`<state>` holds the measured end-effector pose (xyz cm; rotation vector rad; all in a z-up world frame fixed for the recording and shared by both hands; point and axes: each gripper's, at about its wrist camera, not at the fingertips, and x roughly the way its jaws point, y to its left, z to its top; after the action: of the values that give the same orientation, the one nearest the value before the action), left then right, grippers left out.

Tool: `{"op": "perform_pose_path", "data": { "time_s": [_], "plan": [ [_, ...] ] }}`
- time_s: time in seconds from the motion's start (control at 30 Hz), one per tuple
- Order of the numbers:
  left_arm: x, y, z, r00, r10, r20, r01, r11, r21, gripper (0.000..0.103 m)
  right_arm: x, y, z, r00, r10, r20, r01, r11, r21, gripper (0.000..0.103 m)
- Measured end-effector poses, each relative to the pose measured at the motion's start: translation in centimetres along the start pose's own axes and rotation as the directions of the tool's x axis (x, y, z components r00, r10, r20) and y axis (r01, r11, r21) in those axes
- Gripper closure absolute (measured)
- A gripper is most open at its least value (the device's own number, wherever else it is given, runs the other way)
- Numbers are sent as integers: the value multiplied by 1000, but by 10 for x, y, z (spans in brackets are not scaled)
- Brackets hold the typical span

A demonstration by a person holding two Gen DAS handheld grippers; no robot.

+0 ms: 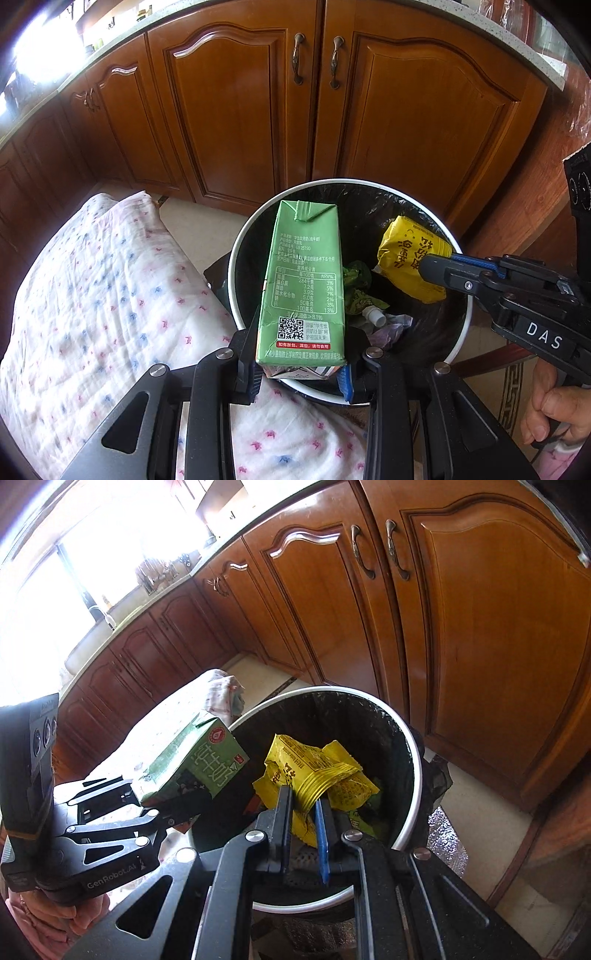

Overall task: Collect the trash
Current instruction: 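Open both tools to drop the carton and wrapper into the bin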

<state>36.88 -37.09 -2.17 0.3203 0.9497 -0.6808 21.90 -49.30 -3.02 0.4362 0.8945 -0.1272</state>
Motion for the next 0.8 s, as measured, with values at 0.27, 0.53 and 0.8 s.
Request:
{"op": "perform_pose_path", "data": {
  "time_s": [0.27, 0.53, 0.8],
  "plan": [
    [8, -7, 4, 1000, 13, -23, -13, 1000, -1, 72, 6, -6, 4, 1000, -5, -24, 6, 1000, 9, 87],
    [-4, -1, -1, 999, 30, 17, -29, 999, -37, 63, 1, -10, 7, 1000, 14, 7, -14, 999, 46, 76],
    [-23, 12, -23, 999, 11, 51, -5, 995, -102, 57, -11, -7, 0, 998, 46, 49, -50, 996, 72, 67]
  ]
}}
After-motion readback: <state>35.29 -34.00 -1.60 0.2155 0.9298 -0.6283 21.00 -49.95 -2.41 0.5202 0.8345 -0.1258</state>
